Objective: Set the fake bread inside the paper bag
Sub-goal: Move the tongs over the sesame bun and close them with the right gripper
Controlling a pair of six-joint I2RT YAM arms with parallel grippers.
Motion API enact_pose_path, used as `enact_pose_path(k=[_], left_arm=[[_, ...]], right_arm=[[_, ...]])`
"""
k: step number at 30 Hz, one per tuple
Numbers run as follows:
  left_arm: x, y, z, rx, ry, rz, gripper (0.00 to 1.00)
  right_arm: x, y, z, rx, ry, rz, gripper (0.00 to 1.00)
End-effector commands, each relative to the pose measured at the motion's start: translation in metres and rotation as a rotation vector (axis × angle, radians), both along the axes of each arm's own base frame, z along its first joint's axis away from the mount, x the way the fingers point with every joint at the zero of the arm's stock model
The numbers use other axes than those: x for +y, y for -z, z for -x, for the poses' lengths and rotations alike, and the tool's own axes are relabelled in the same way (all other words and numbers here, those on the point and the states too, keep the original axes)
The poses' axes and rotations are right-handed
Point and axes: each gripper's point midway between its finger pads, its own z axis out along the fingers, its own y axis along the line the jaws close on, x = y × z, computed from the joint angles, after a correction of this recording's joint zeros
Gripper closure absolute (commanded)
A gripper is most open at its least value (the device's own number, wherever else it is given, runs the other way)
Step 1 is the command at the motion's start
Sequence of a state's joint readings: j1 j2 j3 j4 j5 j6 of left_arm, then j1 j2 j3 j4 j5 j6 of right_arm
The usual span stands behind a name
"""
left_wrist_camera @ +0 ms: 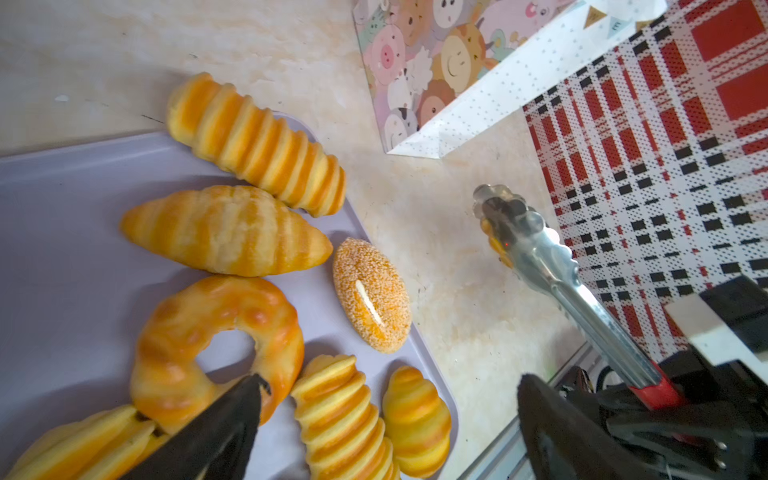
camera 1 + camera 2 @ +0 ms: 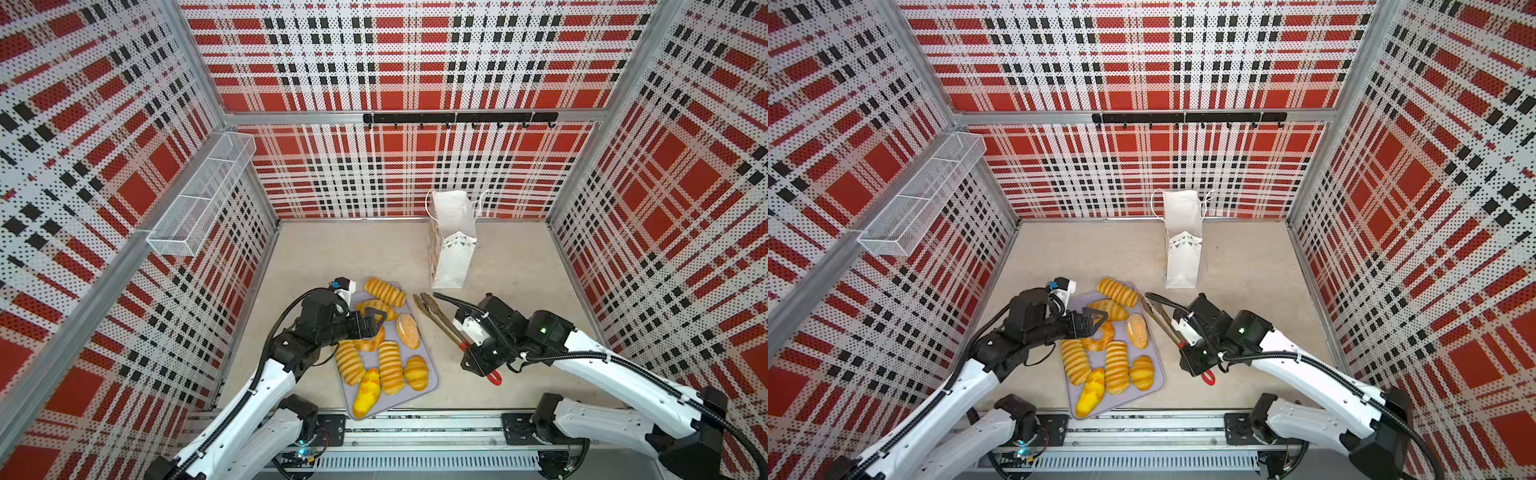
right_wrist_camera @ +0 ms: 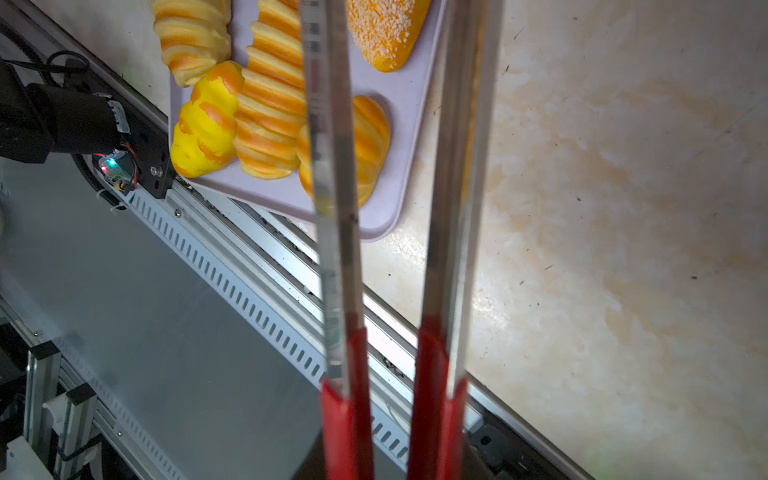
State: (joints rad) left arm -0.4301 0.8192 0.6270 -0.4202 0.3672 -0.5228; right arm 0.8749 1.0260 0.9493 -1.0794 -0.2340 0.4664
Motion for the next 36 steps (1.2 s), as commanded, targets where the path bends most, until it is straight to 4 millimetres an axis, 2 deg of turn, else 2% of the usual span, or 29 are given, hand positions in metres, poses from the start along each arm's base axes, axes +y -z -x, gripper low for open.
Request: enact_pose_path(k=[1,5,10,19,24,27,36], left_arm=[[-0.009,-0.004,0.005,-0.015,0.055,0.034,0.02],[-0.010,-0.008,0.009,-0.035,0.054,0.036,0.02],[-0.018,-0.008,0.016,-0.031,0.088,0.017,0.02],[-0.020,0.020,0.013,0.076,0.100,-0.107,0.02],[-0.022,0.028,0.009,0.111,0.124,-0.080,0.02],[-0.022,0.030,0.010,0.125,0.137,-0.074,0.02],[-0.019,0.018,0.008,0.079,0.111,-0.050,0.02]], right_arm=[[-0.001,-0.010,0.007,0.003,0.045,-0.065,0.77],[-0.010,-0.006,0.018,0.030,0.043,-0.044,0.77],[-0.004,0.004,0.030,0.061,0.020,-0.001,0.75],[0.009,0.005,0.023,0.068,-0.007,0.059,0.73],[0.010,0.009,0.021,0.083,-0.002,0.104,0.70],[0.011,0.011,0.022,0.093,-0.019,0.110,0.67],[0.015,0.018,0.023,0.107,-0.097,0.147,0.65]])
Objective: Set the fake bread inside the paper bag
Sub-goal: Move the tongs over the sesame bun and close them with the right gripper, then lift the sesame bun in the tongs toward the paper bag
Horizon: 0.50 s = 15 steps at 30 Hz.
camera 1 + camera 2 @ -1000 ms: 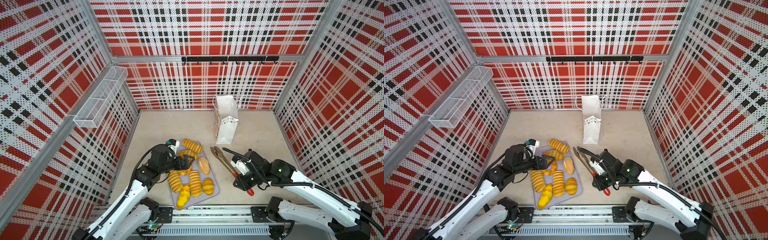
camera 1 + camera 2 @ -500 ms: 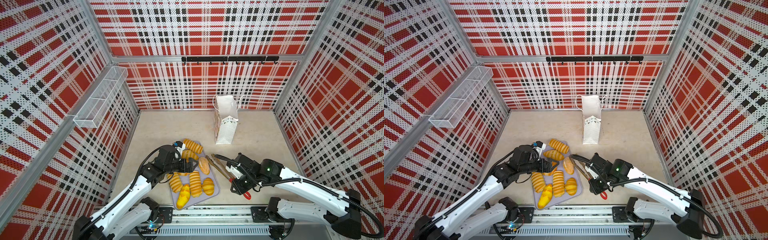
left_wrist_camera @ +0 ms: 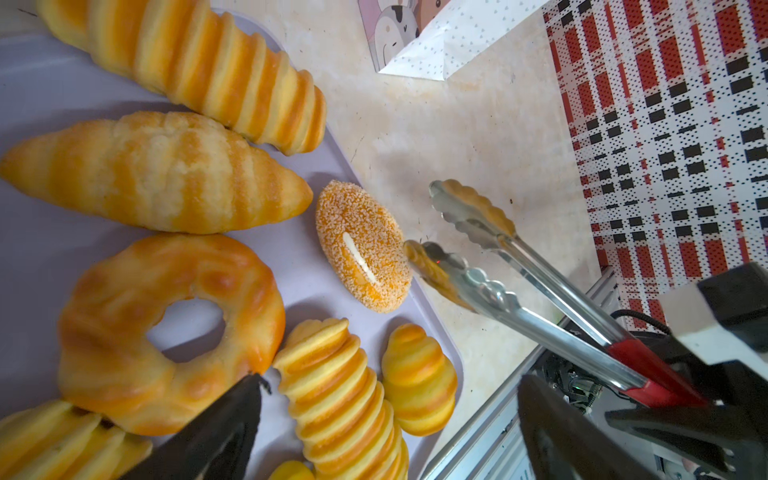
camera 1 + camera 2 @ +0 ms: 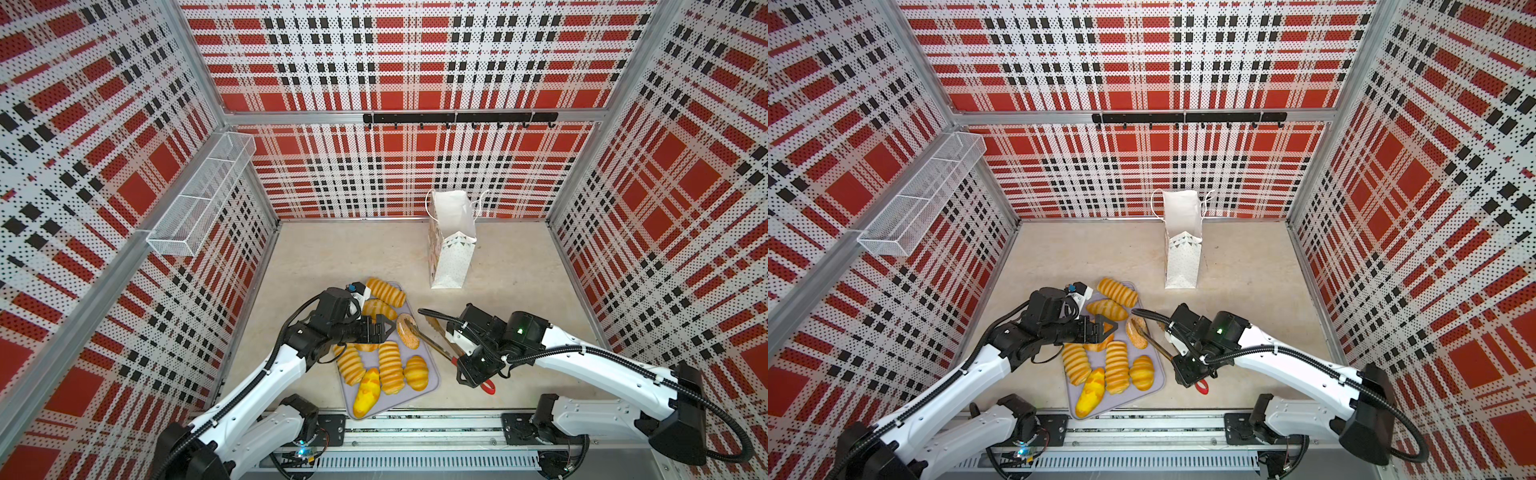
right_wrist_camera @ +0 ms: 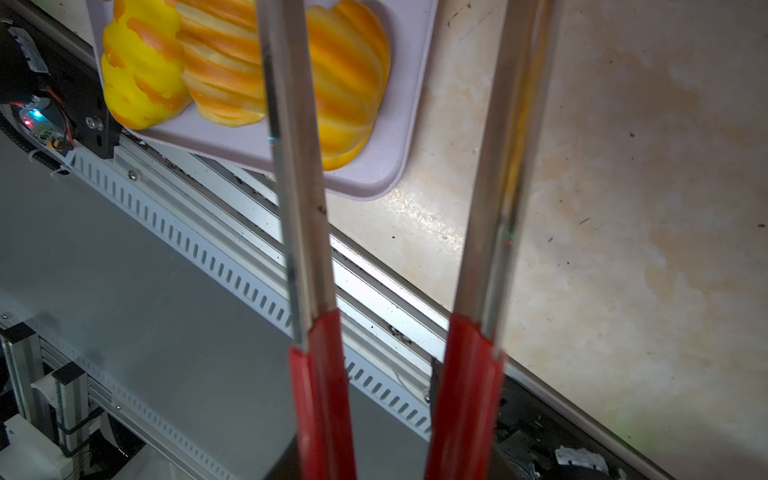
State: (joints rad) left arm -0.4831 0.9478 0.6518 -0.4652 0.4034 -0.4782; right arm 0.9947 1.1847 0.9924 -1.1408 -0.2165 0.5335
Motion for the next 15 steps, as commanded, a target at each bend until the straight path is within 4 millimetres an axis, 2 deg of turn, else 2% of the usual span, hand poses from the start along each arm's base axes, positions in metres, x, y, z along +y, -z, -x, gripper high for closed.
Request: enact_pose_path(k=[1,9,13,15], left_arm=[[0.000,-0.013,-0.002,-0.036,0.002,0.020,0.02],[0.001,-0.017,-0.002,-0.040,0.004,0.030,0.02],[0.003,-0.017,-0.004,-0.040,-0.003,0.031,0.02],[0.003,-0.018,-0.003,-0.039,-0.004,0.032,0.02]], right_arm=[[0.006,-0.005,0.001,-0.002,-0.055,-0.009,0.65],[0.015,0.005,-0.007,0.003,-0.069,0.027,0.66],[0.024,0.008,-0.011,0.005,-0.105,0.019,0.72],[0.024,0.010,-0.010,0.005,-0.119,0.024,0.78]])
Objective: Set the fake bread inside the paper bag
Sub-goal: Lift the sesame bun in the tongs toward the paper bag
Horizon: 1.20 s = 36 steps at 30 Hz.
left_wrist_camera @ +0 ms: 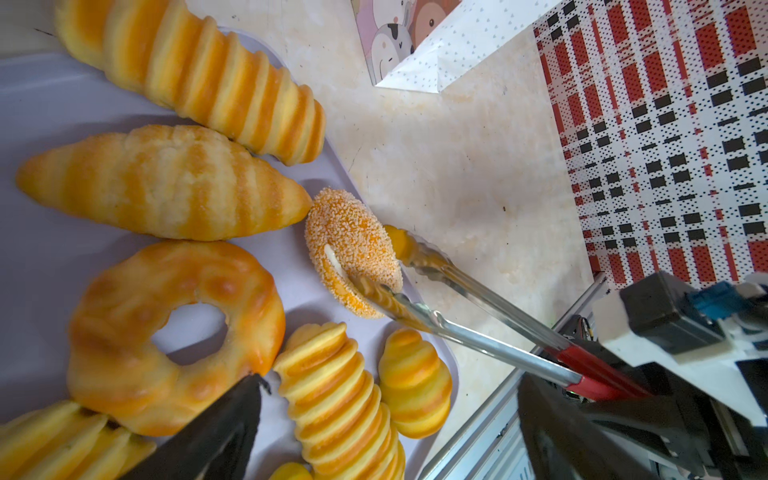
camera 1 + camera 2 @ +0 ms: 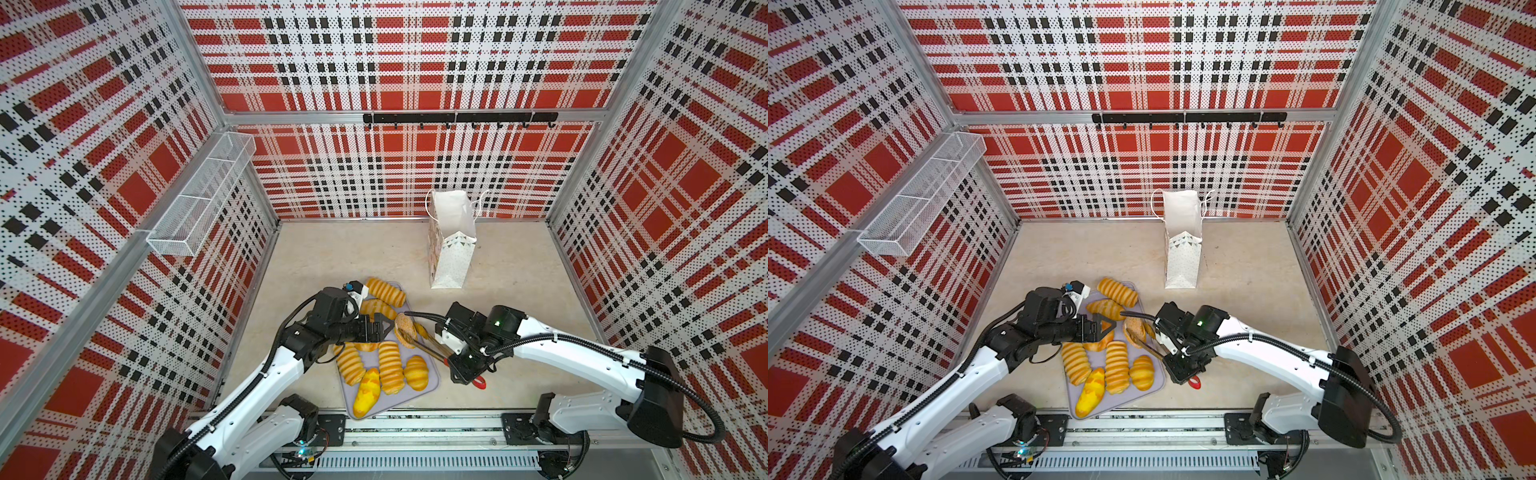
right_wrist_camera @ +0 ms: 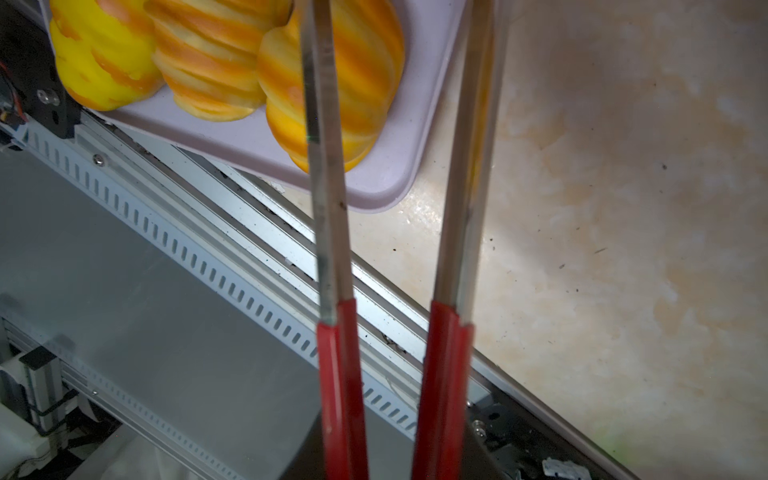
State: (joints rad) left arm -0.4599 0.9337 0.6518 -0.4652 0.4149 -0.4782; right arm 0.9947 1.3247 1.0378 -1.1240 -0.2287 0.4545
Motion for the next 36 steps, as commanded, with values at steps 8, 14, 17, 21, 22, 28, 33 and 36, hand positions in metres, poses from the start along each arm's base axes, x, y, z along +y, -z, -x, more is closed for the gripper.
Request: enact_pose_path(k=[8,14,17,21,22,28,33,36], left_arm=[[0.008,-0.033,-0.002,-0.081,0.007,0.071,0.02],[0.036,-0.071,-0.010,-0.210,-0.069,0.167,0.02],[0.046,-0.093,-0.016,-0.298,-0.117,0.232,0.02],[0.051,-0.114,-0.020,-0.388,-0.151,0.313,0.02],[0.051,-0.118,-0.020,-0.402,-0.157,0.334,0.02],[0.045,-0.141,-0.021,-0.452,-0.150,0.490,0.02],[0.047,-0.167,-0.021,-0.555,-0.156,0.476,0.00],[0.045,-0.178,-0.023,-0.604,-0.153,0.463,0.00]], right_arm=[[0.012,-0.040,-0.006,-0.085,-0.025,-0.128,0.86],[0.008,-0.087,-0.009,-0.204,-0.010,-0.269,0.84],[0.012,-0.108,-0.023,-0.298,0.013,-0.360,0.84],[0.015,-0.132,-0.051,-0.417,0.068,-0.420,0.84],[0.017,-0.139,-0.057,-0.451,0.071,-0.442,0.84],[0.020,-0.185,-0.086,-0.639,0.116,-0.541,0.83],[0.010,-0.208,-0.109,-0.798,0.172,-0.530,0.83],[0.000,-0.217,-0.126,-0.899,0.229,-0.482,0.83]])
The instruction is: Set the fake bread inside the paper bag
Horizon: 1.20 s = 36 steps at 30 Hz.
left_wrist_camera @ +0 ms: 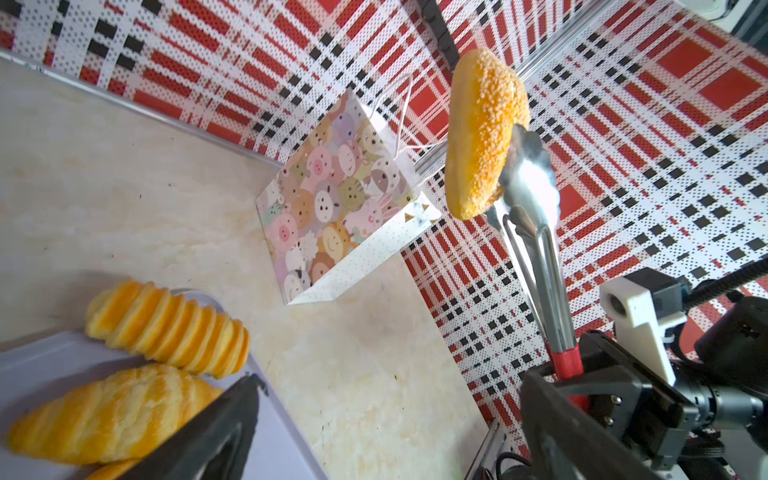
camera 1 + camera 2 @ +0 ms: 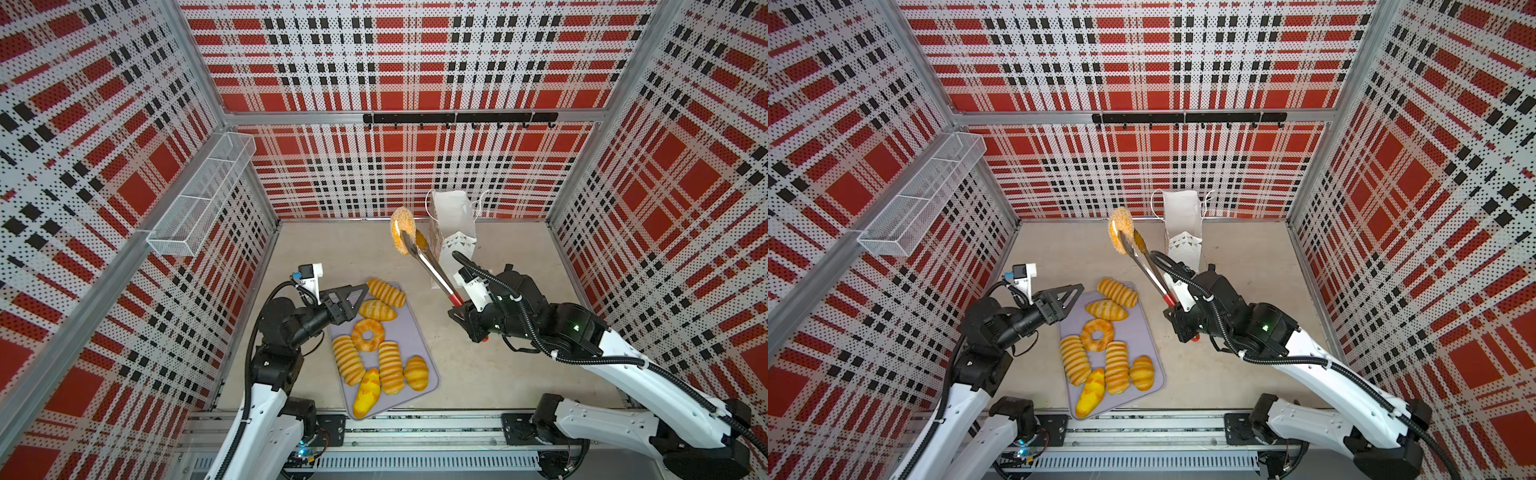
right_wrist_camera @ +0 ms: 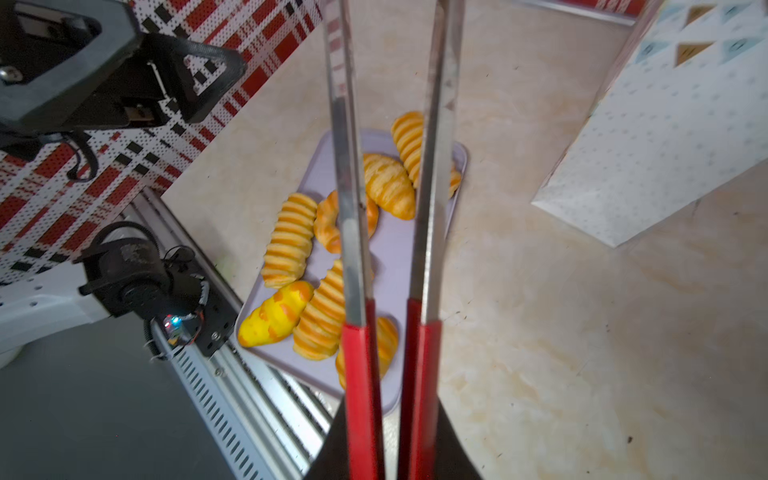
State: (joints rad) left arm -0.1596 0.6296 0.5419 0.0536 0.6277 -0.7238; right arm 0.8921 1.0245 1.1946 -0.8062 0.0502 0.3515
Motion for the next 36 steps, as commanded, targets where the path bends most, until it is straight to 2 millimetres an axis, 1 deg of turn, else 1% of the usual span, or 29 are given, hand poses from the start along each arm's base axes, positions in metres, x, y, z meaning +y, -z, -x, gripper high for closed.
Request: enact_pose_path(k=[1,3,4,5,7,9,11,14,17,21,25,27,31,36], left_arm=[[-0.004,-0.038,0.001,-0.138,-0.004,0.006,0.00],[-0.010,-0.045,-0.001,-0.157,0.003,0.012,0.00],[-0.012,-0.050,-0.002,-0.176,0.003,0.019,0.00],[-0.021,-0.056,0.001,-0.195,0.030,0.028,0.00],[-0.027,-0.070,0.001,-0.250,0.042,0.040,0.00],[-0.032,-0.079,-0.002,-0.280,0.049,0.052,0.00],[-0.039,-0.084,-0.010,-0.277,0.061,0.060,0.02],[-0.049,-0.082,-0.020,-0.253,0.072,0.079,0.04],[-0.055,-0.080,-0.024,-0.251,0.080,0.096,0.04],[-0.059,-0.078,-0.029,-0.244,0.073,0.101,0.04],[-0.062,-0.074,-0.036,-0.226,0.076,0.094,0.05],[-0.063,-0.072,-0.038,-0.221,0.072,0.094,0.07],[-0.063,-0.069,-0.039,-0.213,0.071,0.097,0.07],[-0.058,-0.069,-0.043,-0.204,0.034,0.112,0.09]], right_arm=[[-0.015,-0.045,-0.033,-0.212,0.151,-0.041,0.84],[-0.022,-0.049,-0.042,-0.256,0.205,-0.032,0.83],[-0.028,-0.052,-0.047,-0.271,0.254,-0.028,0.83],[-0.033,-0.055,-0.052,-0.287,0.288,-0.027,0.83],[-0.041,-0.059,-0.060,-0.311,0.340,-0.018,0.83],[-0.054,-0.059,-0.071,-0.330,0.396,0.016,0.83],[-0.066,-0.053,-0.086,-0.320,0.450,0.055,0.84],[-0.071,-0.039,-0.102,-0.275,0.467,0.069,0.84],[-0.070,-0.026,-0.114,-0.248,0.467,0.093,0.84],[-0.071,-0.008,-0.126,-0.204,0.479,0.148,0.80],[-0.078,0.011,-0.137,-0.182,0.526,0.254,0.80],[-0.078,0.019,-0.141,-0.171,0.530,0.287,0.80],[-0.078,0.026,-0.146,-0.157,0.532,0.317,0.73],[-0.078,0.025,-0.146,-0.159,0.531,0.314,0.71]])
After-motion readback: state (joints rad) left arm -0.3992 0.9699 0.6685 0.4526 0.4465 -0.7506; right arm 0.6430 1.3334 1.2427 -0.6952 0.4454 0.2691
